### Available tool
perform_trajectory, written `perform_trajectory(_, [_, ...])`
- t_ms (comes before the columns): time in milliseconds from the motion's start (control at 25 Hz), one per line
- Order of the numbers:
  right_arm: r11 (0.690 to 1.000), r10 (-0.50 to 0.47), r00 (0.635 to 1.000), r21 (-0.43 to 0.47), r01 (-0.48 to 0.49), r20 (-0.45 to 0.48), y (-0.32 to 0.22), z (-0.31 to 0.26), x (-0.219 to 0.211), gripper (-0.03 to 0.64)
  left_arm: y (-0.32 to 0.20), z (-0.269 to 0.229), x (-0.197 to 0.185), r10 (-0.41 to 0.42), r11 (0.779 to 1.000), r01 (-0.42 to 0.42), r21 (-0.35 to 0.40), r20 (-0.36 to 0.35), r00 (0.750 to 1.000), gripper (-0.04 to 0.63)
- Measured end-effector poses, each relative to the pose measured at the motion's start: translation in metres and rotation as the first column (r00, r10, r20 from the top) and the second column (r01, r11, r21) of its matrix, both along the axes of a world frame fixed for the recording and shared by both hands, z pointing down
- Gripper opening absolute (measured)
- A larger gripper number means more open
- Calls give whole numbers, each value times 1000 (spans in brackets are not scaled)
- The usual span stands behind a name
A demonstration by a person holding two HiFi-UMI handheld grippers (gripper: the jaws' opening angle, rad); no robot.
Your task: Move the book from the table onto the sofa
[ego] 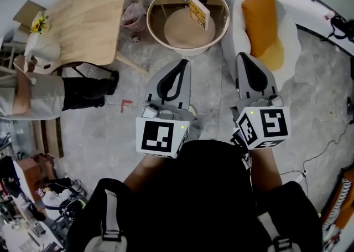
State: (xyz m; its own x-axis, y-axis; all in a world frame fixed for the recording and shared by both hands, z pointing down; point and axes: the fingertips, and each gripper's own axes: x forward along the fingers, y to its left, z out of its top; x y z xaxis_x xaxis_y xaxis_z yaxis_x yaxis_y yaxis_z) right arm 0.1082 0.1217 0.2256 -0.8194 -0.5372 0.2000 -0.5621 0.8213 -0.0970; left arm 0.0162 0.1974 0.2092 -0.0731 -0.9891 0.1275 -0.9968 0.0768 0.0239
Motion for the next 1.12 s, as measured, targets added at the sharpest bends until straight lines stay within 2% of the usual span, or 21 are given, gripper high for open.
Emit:
perform_trajectory(480, [999,-28,999,22,29,-21,-19,6,-58,5,-18,9,-57,7,1000,-7,-6,7,1000,11])
perform_trajectory(1120, [999,39,998,4,-38,-43,-55,16,-98,5,-49,12,-102,63,998,-63,6,-3,998,11])
